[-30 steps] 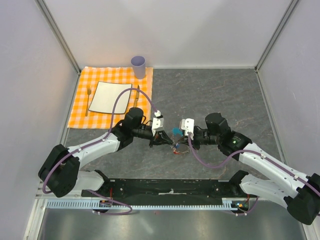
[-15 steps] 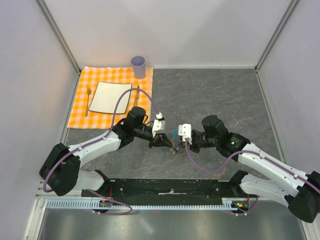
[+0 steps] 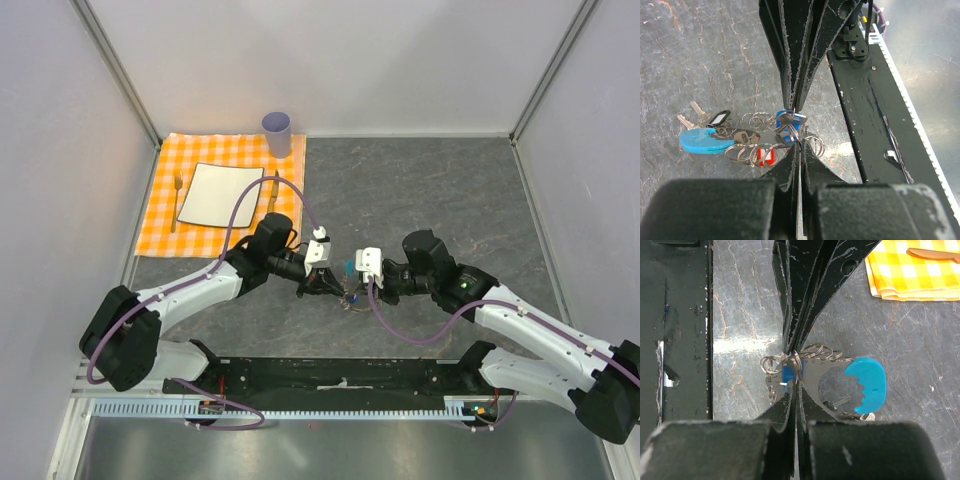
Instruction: Put the keys on the keyring
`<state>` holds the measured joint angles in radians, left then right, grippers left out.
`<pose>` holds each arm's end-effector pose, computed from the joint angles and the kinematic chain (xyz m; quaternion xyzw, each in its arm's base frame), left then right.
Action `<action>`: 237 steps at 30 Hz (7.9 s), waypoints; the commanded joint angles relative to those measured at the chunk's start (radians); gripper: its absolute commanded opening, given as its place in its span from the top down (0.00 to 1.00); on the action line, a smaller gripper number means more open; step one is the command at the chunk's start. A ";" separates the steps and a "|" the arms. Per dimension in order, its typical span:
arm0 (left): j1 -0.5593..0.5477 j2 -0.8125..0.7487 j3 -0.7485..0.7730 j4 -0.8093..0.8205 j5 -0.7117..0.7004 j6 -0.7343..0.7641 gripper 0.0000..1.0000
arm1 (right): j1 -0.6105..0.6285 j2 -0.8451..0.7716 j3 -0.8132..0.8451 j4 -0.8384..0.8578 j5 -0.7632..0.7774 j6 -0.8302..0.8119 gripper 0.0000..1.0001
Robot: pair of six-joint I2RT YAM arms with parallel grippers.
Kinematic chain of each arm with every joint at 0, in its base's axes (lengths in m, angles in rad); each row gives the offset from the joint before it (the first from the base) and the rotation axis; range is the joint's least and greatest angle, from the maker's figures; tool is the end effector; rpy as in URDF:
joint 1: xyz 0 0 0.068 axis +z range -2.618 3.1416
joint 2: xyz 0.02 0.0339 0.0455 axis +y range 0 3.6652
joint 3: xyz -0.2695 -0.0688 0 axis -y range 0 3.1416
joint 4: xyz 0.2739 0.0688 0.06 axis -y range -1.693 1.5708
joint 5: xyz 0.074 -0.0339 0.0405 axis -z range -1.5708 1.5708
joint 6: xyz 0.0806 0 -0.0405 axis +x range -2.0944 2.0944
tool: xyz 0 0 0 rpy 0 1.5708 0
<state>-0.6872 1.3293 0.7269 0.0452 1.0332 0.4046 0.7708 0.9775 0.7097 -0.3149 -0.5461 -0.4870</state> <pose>0.1981 -0.2521 0.2085 0.5996 0.5253 -0.4870 0.3570 0.1635 0.2172 0.2437 -0.6021 0.6104 0.2996 0.4185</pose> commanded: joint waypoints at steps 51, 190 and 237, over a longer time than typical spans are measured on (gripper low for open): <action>0.035 -0.027 0.068 0.015 -0.078 0.367 0.98 | -0.056 0.141 0.203 -0.072 0.046 -0.150 1.00; 0.034 -0.035 0.066 0.130 -0.044 0.208 0.98 | -0.056 0.161 0.192 0.083 -0.002 -0.016 1.00; -0.018 -0.053 0.102 0.022 -0.105 0.267 0.98 | -0.056 0.144 0.182 0.185 0.057 0.153 0.94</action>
<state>-0.6662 1.3121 0.8368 -0.0170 0.8673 0.6598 0.7113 1.1439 0.8810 -0.2924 -0.4980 -0.3508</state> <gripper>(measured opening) 0.019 0.024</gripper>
